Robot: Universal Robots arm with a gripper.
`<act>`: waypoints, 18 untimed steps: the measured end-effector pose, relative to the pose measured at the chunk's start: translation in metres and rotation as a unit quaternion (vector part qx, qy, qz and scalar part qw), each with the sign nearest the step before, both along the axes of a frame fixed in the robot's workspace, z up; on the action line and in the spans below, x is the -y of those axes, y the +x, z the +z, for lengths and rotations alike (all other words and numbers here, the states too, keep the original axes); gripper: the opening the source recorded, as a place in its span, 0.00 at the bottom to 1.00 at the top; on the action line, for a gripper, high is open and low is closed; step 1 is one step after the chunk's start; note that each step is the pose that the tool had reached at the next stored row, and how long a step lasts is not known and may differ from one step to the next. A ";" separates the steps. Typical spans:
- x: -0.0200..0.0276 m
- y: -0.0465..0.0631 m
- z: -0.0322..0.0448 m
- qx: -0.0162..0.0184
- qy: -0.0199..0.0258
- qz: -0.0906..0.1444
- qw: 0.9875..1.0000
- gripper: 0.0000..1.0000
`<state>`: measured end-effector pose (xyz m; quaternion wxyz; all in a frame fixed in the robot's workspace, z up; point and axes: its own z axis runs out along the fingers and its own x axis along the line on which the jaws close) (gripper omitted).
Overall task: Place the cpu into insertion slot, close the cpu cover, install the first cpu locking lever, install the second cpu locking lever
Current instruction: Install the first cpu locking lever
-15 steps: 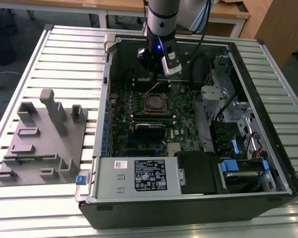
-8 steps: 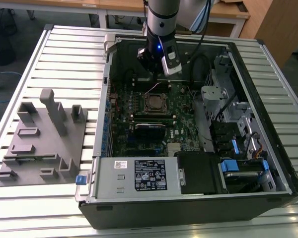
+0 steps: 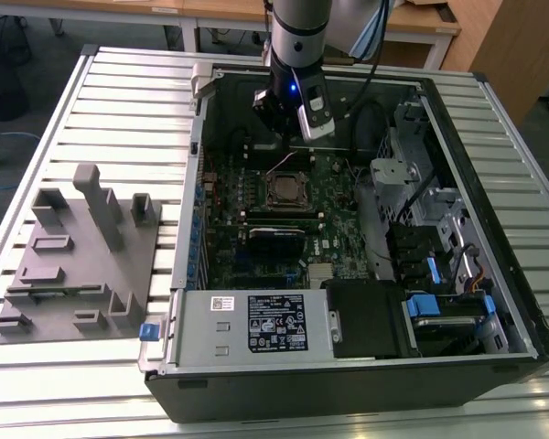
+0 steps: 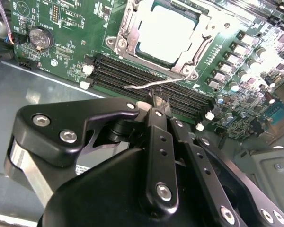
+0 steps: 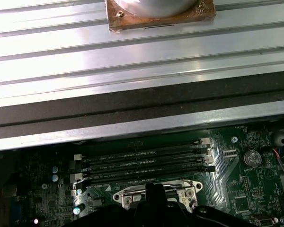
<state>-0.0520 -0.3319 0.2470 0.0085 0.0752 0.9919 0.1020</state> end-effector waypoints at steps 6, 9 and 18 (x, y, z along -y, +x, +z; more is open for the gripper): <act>0.0010 0.000 0.0000 0.000 0.000 0.000 1.000 0.10; 0.0020 0.000 0.0000 0.000 0.000 0.000 1.000 0.10; 0.0028 0.000 0.0000 0.000 0.000 0.000 1.000 0.10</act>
